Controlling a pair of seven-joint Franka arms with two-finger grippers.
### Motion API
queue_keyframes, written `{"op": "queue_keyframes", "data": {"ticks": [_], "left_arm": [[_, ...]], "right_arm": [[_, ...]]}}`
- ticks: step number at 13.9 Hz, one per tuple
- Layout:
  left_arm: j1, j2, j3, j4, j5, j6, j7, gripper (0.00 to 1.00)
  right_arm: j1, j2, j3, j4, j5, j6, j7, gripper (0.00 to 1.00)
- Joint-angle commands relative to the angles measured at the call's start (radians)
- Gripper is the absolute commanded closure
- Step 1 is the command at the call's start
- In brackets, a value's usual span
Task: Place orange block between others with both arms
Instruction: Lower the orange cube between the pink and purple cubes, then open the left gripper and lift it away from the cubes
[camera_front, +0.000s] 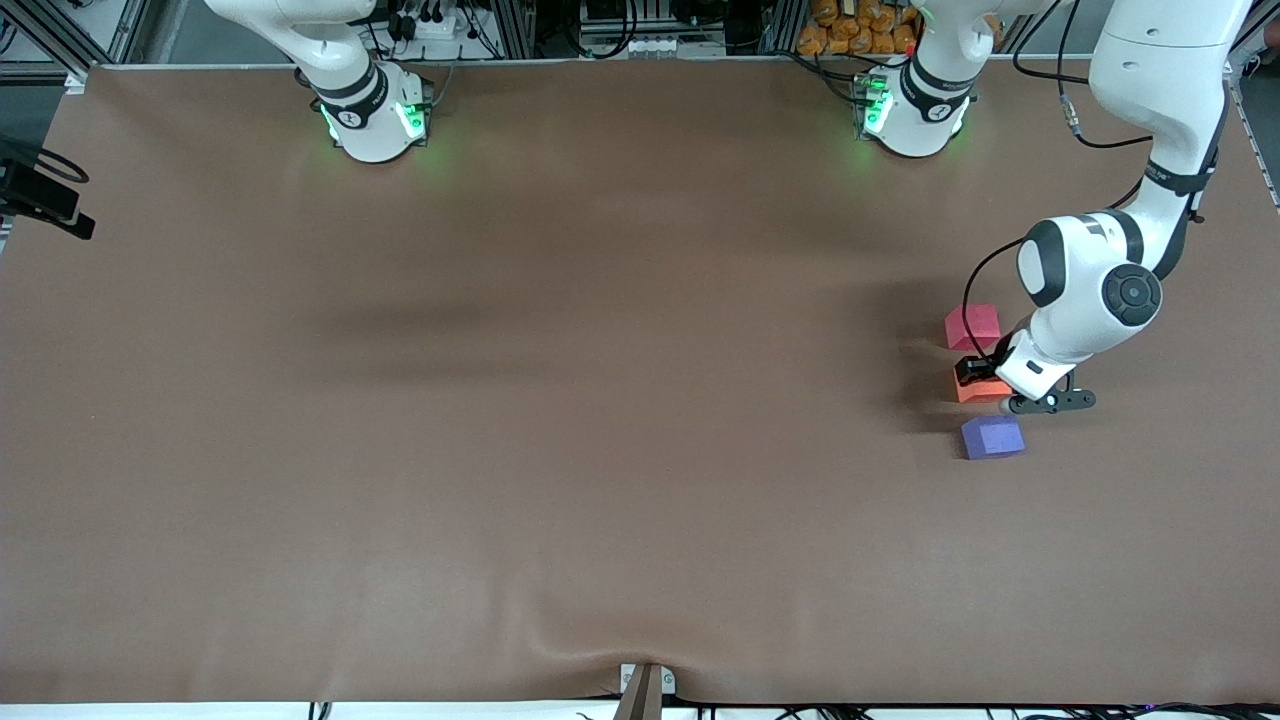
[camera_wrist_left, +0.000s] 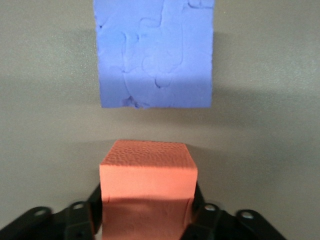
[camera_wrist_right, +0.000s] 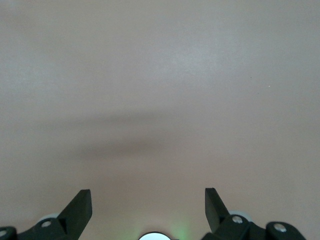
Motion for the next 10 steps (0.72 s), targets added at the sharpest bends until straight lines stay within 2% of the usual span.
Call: {"op": "queue_keyframes", "data": {"ticks": [1,3,6,10], "left_arm": [[0.011,-0.058,-0.011,0.006,0.018,-0.05,0.008,0.0],[0.011,-0.104,-0.011,0.069,0.018,-0.174,0.007,0.0],[0.004,-0.123,-0.012,0.241,0.018,-0.407,0.007,0.0],[-0.003,-0.12,-0.014,0.436,0.018,-0.587,-0.003,0.0]], "right_arm": [[-0.011,-0.002,0.01,0.013,0.013,-0.015,0.001,0.0],[-0.011,-0.002,0.01,0.013,0.013,-0.015,-0.001,0.0],[-0.013,-0.002,0.01,0.013,0.013,-0.015,0.001,0.0],[-0.011,-0.002,0.01,0.013,0.013,-0.015,0.001,0.0]]}}
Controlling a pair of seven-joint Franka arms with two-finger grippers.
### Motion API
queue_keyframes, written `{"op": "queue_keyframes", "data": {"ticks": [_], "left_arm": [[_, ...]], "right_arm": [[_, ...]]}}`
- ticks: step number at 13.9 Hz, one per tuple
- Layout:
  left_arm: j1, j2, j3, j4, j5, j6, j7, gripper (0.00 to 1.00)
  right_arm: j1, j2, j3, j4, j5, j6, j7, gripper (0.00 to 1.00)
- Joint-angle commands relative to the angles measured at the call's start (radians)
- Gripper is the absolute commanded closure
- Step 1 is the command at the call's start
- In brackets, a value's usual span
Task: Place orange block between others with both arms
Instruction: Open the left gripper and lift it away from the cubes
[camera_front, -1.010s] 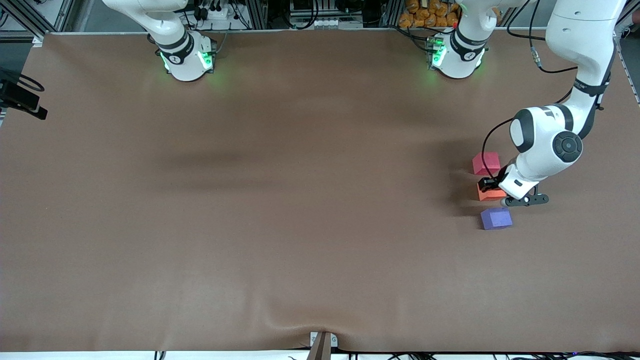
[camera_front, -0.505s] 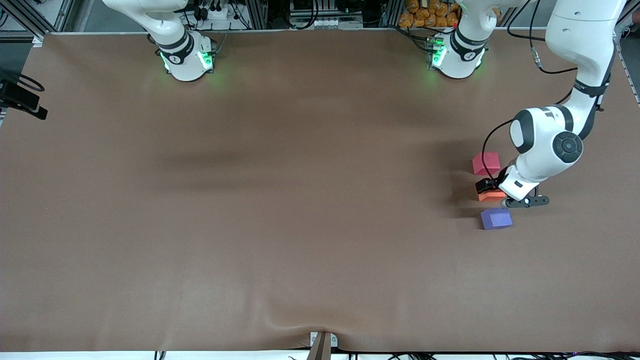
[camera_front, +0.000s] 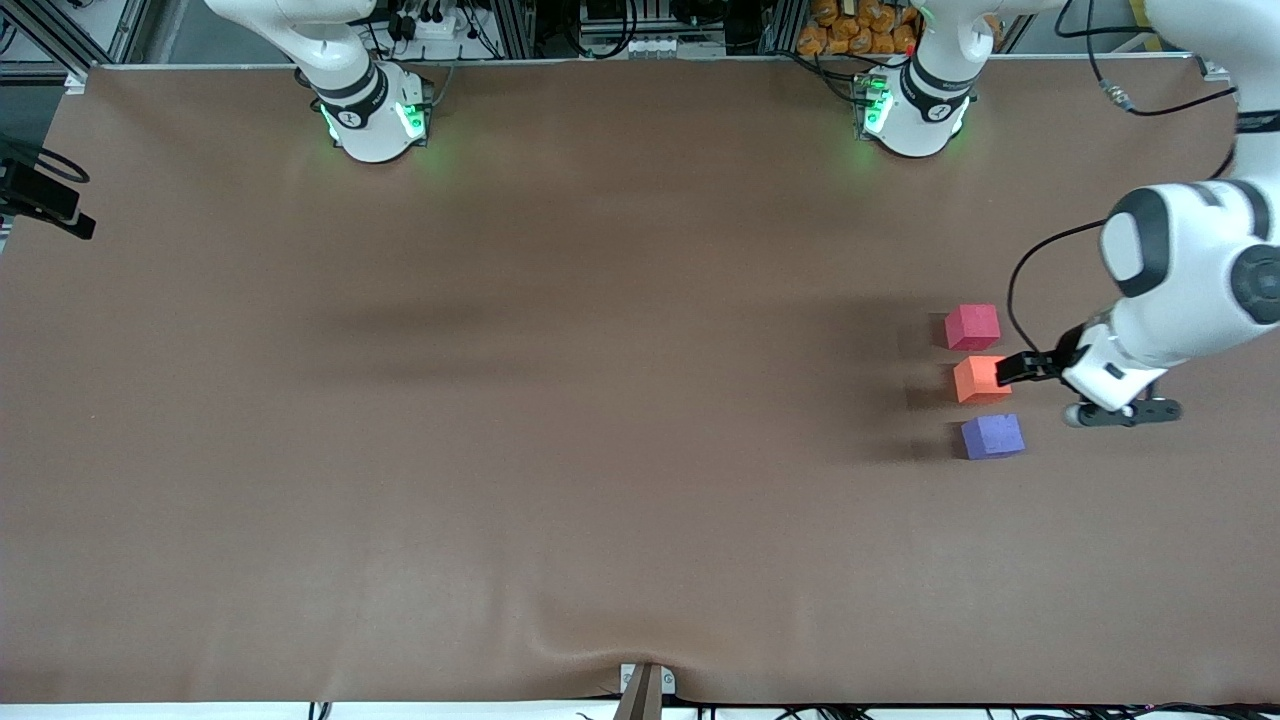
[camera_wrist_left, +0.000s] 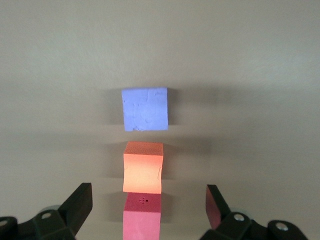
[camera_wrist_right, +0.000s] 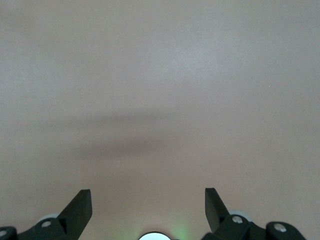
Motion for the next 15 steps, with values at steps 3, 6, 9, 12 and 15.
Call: {"op": "queue_keyframes", "data": {"ticks": [3,6,9,12,15], "left_arm": [[-0.002,0.02,-0.011,0.222,0.02,-0.152,0.002,0.0],[0.003,0.011,-0.01,0.329,0.022,-0.257,0.003,0.0],[0.009,-0.01,-0.011,0.42,0.023,-0.335,0.005,0.0],[0.015,-0.09,-0.025,0.419,0.011,-0.427,0.007,0.0],[0.004,-0.188,-0.022,0.409,0.011,-0.556,-0.013,0.0]], "right_arm": [[-0.011,-0.002,0.009,0.013,0.013,-0.015,0.001,0.0],[-0.011,-0.002,0.009,0.013,0.011,-0.015,0.001,0.0],[-0.011,-0.002,0.009,0.013,0.011,-0.015,0.001,0.0],[-0.011,-0.002,0.009,0.013,0.011,-0.015,0.001,0.0],[-0.011,-0.002,0.009,0.014,0.011,-0.015,0.001,0.0]]}}
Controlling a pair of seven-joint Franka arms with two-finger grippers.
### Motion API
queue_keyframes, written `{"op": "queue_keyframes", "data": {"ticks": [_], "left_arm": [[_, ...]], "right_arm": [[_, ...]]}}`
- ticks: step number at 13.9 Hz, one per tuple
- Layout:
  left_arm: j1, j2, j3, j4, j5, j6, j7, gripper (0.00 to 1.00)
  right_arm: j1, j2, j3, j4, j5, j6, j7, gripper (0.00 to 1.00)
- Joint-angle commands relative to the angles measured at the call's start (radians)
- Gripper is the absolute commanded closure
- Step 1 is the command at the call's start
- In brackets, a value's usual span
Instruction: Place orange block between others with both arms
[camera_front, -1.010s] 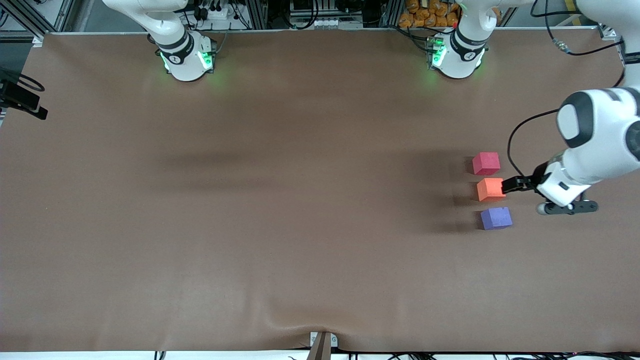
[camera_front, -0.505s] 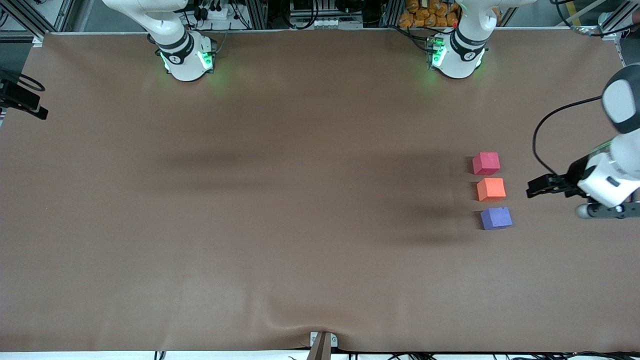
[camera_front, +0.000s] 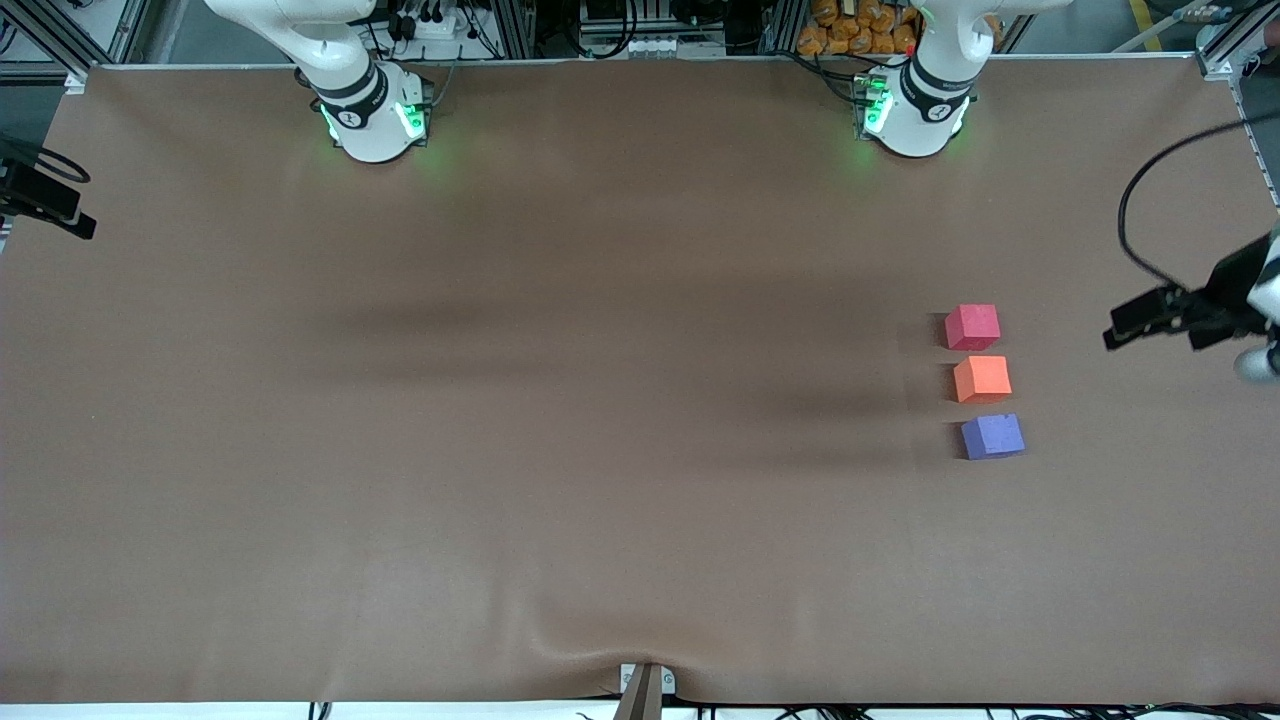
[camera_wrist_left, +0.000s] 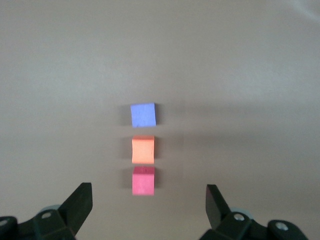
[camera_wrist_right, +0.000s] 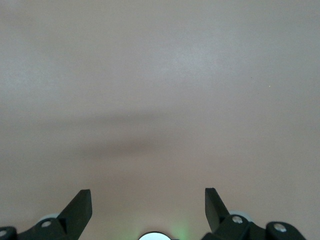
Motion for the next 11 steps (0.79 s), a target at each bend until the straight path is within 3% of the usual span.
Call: {"op": "queue_keyframes", "data": {"ticks": [1,8,11], "left_arm": [[0.003,-0.089,-0.005,-0.017,0.011,-0.099,-0.006,0.0],[-0.045,-0.178,0.025,-0.055,0.02,-0.102,-0.04,0.0],[-0.045,-0.172,0.05,-0.06,0.022,-0.098,-0.029,0.0]], "right_arm": [[-0.011,-0.002,0.008,0.013,0.011,-0.014,0.001,0.0],[-0.011,-0.002,0.008,0.013,0.011,-0.014,0.003,0.0],[-0.009,0.0,0.008,0.013,0.011,-0.012,0.003,0.0]]}}
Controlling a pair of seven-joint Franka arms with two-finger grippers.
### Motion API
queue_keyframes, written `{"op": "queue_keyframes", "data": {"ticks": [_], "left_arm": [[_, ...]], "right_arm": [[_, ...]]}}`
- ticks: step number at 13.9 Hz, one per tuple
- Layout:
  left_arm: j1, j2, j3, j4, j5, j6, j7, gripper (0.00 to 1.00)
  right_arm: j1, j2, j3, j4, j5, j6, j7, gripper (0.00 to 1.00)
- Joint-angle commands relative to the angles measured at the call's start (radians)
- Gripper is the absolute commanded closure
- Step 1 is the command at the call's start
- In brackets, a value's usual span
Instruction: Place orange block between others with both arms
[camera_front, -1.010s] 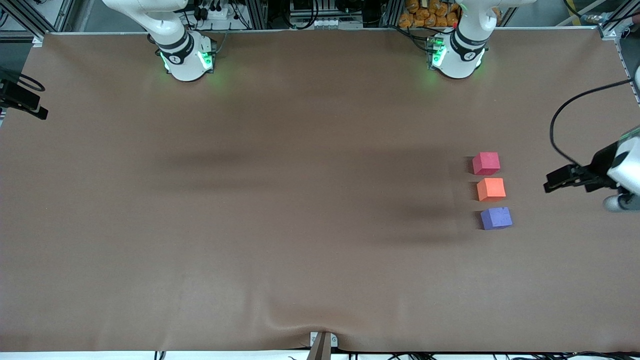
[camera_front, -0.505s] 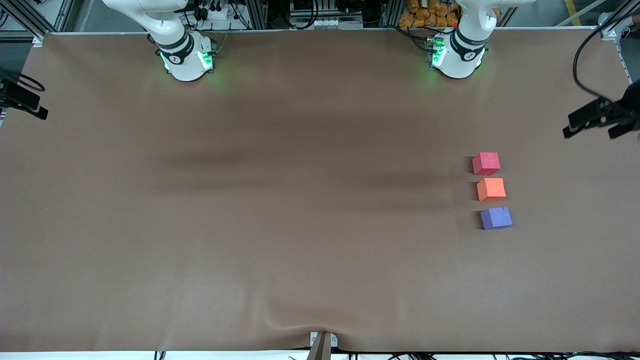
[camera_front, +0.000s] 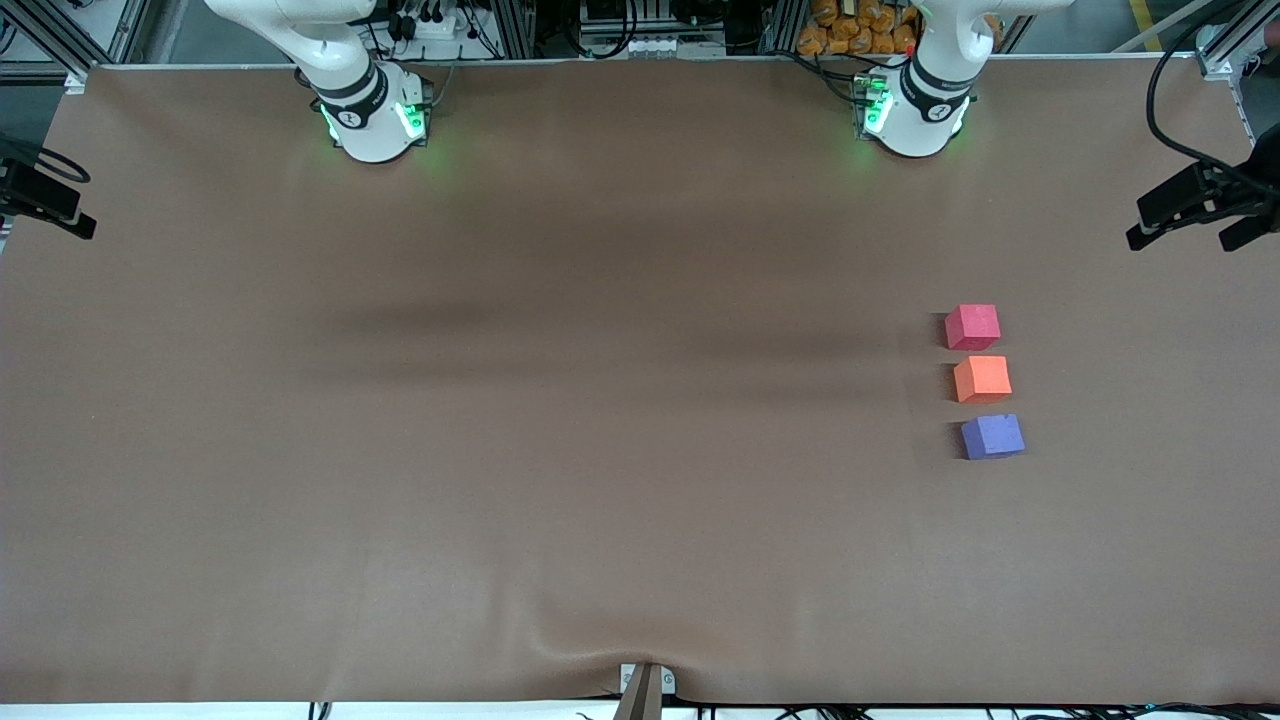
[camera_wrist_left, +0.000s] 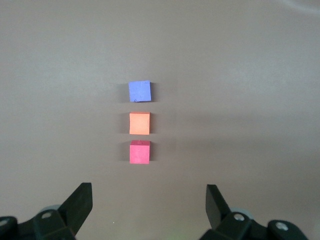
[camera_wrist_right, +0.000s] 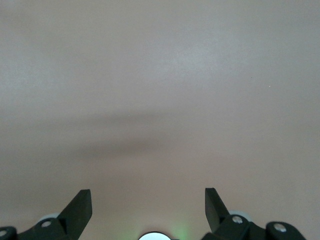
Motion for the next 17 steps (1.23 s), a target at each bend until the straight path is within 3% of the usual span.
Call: {"op": "queue_keyframes", "data": {"ticks": [1,17], "left_arm": [[-0.015,-0.02,0.033,-0.025,0.023,0.011,-0.004,0.0],[-0.015,-0.007,0.028,-0.025,0.057,0.014,0.041,0.0]], "right_arm": [[-0.009,0.0,0.008,0.013,0.013,-0.012,0.003,0.0],[-0.008,0.003,0.008,0.013,0.013,-0.012,0.003,0.0]]}}
